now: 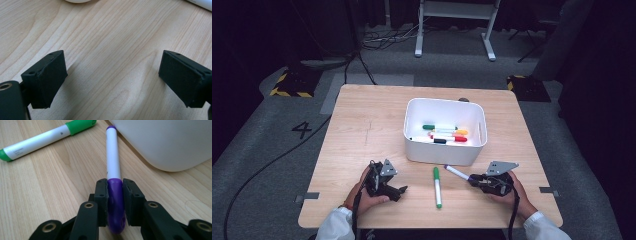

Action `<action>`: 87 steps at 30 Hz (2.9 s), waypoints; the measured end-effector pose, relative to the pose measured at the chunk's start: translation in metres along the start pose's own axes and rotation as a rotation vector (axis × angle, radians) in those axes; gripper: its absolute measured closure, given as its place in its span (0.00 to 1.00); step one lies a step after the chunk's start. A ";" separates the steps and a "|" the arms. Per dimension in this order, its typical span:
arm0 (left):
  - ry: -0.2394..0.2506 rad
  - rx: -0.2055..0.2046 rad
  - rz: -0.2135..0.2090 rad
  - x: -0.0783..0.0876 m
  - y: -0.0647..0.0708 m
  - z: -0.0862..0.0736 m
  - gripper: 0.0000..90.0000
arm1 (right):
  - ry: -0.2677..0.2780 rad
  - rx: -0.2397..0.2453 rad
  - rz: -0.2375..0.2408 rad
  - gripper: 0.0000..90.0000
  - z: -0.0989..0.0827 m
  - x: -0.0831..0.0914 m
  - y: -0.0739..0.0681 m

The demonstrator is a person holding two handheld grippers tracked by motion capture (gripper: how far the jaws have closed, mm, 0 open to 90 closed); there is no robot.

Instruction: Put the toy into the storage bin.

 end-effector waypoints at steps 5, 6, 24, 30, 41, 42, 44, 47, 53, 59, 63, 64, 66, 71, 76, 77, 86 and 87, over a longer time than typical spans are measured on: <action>-0.001 0.002 0.000 0.000 0.000 0.000 0.09 | 0.016 0.014 0.022 0.84 0.003 0.008 0.002; -0.001 0.001 0.000 0.000 0.000 0.000 0.09 | 0.022 0.022 0.025 0.84 0.005 0.011 0.002; -0.001 0.002 0.000 0.000 0.000 0.000 0.09 | 0.162 0.141 0.115 0.84 0.054 0.052 -0.020; -0.001 0.002 0.000 0.000 0.000 0.000 0.09 | 0.210 0.174 0.145 0.84 0.080 0.062 -0.022; -0.001 0.002 0.000 0.000 0.000 0.000 0.09 | 0.227 0.237 0.117 0.84 0.127 0.074 -0.001; -0.001 0.002 -0.001 0.000 0.000 0.000 0.09 | 0.220 0.245 0.113 0.84 0.131 0.074 0.002; -0.001 0.002 -0.001 0.000 0.000 0.000 0.09 | 0.222 0.239 0.108 0.84 0.139 0.074 0.010; -0.002 0.002 -0.001 0.000 0.000 0.000 0.09 | 0.231 0.237 0.098 0.84 0.149 0.073 0.020; -0.001 0.002 -0.002 0.000 0.000 0.000 0.09 | 0.222 0.238 0.077 0.84 0.164 0.062 0.036; -0.002 0.002 -0.001 0.000 0.000 0.000 0.09 | 0.176 0.228 0.072 0.84 0.172 0.038 0.051; 0.000 0.003 -0.001 0.000 0.000 0.000 0.09 | 0.134 0.213 0.083 0.84 0.174 0.018 0.058; -0.001 0.003 -0.001 0.000 0.000 0.000 0.09 | 0.126 0.211 0.086 0.84 0.175 0.015 0.059; -0.001 0.003 -0.001 0.000 0.000 0.000 0.09 | 0.112 0.206 0.092 0.84 0.175 0.009 0.061; -0.001 0.002 -0.001 0.000 0.000 0.000 0.09 | 0.047 0.199 0.111 0.84 0.177 -0.011 0.064; -0.001 0.003 -0.002 0.000 0.000 0.000 0.09 | -0.040 0.222 0.148 0.84 0.174 -0.032 0.058; -0.001 0.003 -0.001 0.000 0.000 0.000 0.09 | -0.051 0.229 0.157 0.84 0.173 -0.035 0.057; -0.001 0.003 -0.001 0.000 0.000 0.000 0.09 | -0.186 0.232 0.193 0.83 0.162 -0.049 0.052; -0.001 0.003 -0.002 0.000 0.000 0.000 0.09 | -0.200 0.236 0.191 0.83 0.161 -0.050 0.052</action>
Point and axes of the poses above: each handheld gripper's, and its own axes: x roughly backward along the jaws, z roughly out of its top, y roughly to its right, the point moved 5 cm from there along -x, roughly forward along the jaws, and after that the axes turned 15 degrees about y, right-handed, at the moved point
